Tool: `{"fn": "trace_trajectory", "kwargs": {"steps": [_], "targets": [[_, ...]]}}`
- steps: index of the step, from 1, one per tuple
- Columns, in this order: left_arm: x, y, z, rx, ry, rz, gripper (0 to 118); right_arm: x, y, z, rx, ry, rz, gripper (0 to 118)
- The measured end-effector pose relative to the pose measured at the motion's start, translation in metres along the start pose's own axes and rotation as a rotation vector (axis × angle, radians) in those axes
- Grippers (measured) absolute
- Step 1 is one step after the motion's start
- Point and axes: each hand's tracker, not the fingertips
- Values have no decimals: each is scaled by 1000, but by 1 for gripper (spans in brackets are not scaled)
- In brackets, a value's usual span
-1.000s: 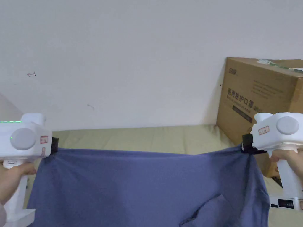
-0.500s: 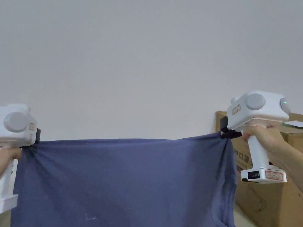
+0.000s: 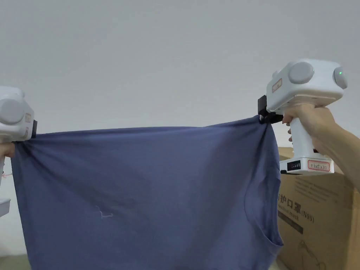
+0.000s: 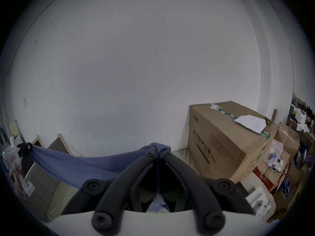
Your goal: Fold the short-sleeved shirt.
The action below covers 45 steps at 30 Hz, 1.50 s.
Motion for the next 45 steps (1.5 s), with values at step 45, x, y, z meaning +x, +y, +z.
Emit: {"fn": "trace_trajectory", "kwargs": {"steps": [45], "targets": [[-37, -504, 204, -670, -127, -92, 3, 91, -546, 98, -744, 9, 28, 0]]}}
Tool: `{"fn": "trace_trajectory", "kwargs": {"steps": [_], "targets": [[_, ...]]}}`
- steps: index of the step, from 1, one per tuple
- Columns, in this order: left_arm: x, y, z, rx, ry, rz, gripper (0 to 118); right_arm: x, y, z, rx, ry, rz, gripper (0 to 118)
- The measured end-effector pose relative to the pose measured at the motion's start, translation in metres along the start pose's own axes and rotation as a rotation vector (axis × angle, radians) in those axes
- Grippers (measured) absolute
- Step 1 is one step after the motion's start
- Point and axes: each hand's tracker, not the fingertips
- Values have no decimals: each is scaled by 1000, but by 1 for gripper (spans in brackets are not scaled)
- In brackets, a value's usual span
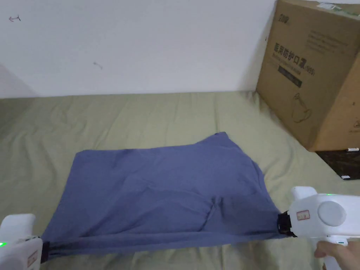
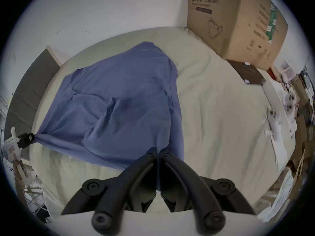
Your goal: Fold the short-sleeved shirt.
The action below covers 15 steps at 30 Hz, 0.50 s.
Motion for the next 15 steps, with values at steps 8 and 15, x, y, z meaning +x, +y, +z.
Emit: {"fn": "trace_trajectory", "kwargs": {"steps": [8, 15], "targets": [[-12, -99, 52, -52, 3, 24, 3, 15, -120, 36, -42, 31, -80, 0], [-15, -122, 64, -41, 3, -1, 3, 13, -150, 42, -48, 34, -103, 0]]}}
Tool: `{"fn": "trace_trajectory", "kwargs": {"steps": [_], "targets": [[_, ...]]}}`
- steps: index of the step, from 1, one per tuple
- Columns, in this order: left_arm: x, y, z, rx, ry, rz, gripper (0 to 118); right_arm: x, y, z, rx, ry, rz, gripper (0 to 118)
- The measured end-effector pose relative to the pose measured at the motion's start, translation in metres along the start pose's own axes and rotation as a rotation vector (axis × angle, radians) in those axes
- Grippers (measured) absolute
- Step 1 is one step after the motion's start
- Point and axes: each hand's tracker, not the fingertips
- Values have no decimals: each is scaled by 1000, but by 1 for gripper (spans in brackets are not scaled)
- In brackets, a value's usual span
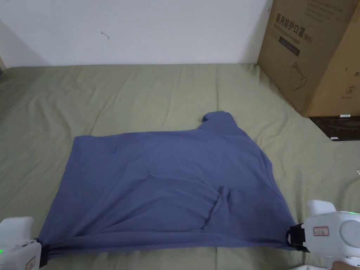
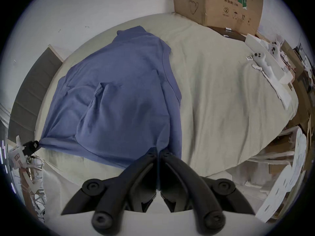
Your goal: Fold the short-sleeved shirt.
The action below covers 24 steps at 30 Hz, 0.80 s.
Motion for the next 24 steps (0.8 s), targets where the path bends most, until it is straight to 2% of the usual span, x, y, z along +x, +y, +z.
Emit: {"fn": "trace_trajectory", "kwargs": {"steps": [3, 5, 6, 7, 8, 9, 10, 13, 15, 17, 18, 19, 20, 22, 24], "targets": [[-2, 1, 2, 24, -6, 36, 5, -2, -4, 1, 13, 1, 0, 0], [-2, 1, 2, 26, 1, 39, 15, -3, -5, 1, 15, -2, 26, 0], [-2, 1, 2, 24, 7, 37, 33, -4, -5, 1, 16, -8, 35, 1], [-4, 0, 2, 20, 16, 30, 54, -5, -5, 1, 19, -13, 40, 8], [-3, -2, 3, 11, 14, 19, 73, -6, -4, 1, 17, -18, 43, 23], [-5, -4, 4, 10, 12, 20, 87, -5, -4, 1, 7, -49, 54, 53], [-6, -7, 7, 9, 11, 25, 87, -7, -5, 1, -1, -94, 81, 72], [-10, -14, 23, 61, -54, 81, 88, -15, -13, 11, 36, -125, 178, 75], [-11, -15, 30, 53, -73, 96, 88, -18, -15, 17, 37, -114, 184, 74], [-11, -18, 37, 52, -91, 96, 83, -18, -18, 25, 61, -61, 149, 66], [-11, -19, 40, 51, -103, 96, 59, -18, -19, 28, 77, -26, 130, 43], [-10, -22, 44, 61, -121, 101, 28, -19, -21, 30, 92, -6, 111, 15], [-9, -25, 49, 67, -135, 105, 0, -20, -24, 32, 110, 5, 96, 2], [-6, -31, 47, 49, -130, 110, 0, -20, -30, 31, 122, -10, 67, 0], [-7, -40, 45, 25, -154, 119, 0, -20, -33, 26, 96, 18, 65, 0]]}}
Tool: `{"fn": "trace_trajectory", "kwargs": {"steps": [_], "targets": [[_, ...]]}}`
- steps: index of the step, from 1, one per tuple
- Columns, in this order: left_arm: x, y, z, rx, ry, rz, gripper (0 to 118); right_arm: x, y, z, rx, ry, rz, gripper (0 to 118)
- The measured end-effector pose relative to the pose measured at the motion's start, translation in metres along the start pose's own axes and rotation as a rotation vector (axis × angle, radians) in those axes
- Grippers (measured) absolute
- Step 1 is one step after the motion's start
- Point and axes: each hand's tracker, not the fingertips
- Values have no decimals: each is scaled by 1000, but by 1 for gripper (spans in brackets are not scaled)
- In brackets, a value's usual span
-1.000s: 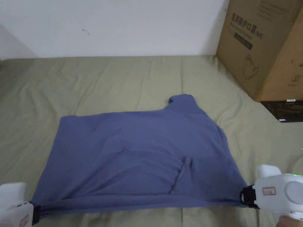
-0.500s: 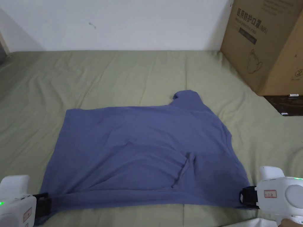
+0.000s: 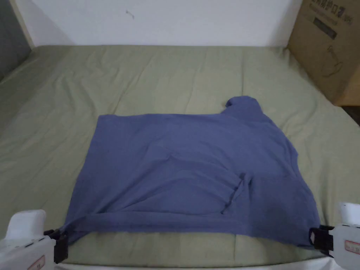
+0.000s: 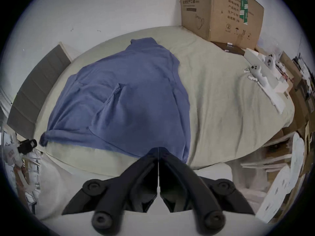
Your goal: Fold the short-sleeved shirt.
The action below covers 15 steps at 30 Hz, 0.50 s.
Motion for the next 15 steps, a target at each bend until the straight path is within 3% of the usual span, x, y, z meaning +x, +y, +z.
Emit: {"fn": "trace_trajectory", "kwargs": {"steps": [4, 5, 8, 9, 13, 14, 15], "targets": [[-7, -6, 1, 15, 6, 42, 0, -1, -5, -6, -16, 1, -27, 0], [-10, -5, -1, 17, 14, 44, 6, 1, -4, -7, -18, 2, -30, 0], [-14, 2, -8, 0, 37, 44, 99, -1, -3, -9, -28, 8, -36, 0], [-15, 3, -11, 9, 34, 41, 116, -2, -1, -7, -29, 8, -36, 0], [-14, 14, -31, -7, 33, 35, 114, -2, 1, -9, -39, 14, -54, 0], [-16, 15, -41, -16, 34, 38, 105, -2, 0, -10, -42, 19, -61, 0], [-18, 15, -46, -41, 39, 54, 68, -2, 0, -10, -46, 21, -67, 0]]}}
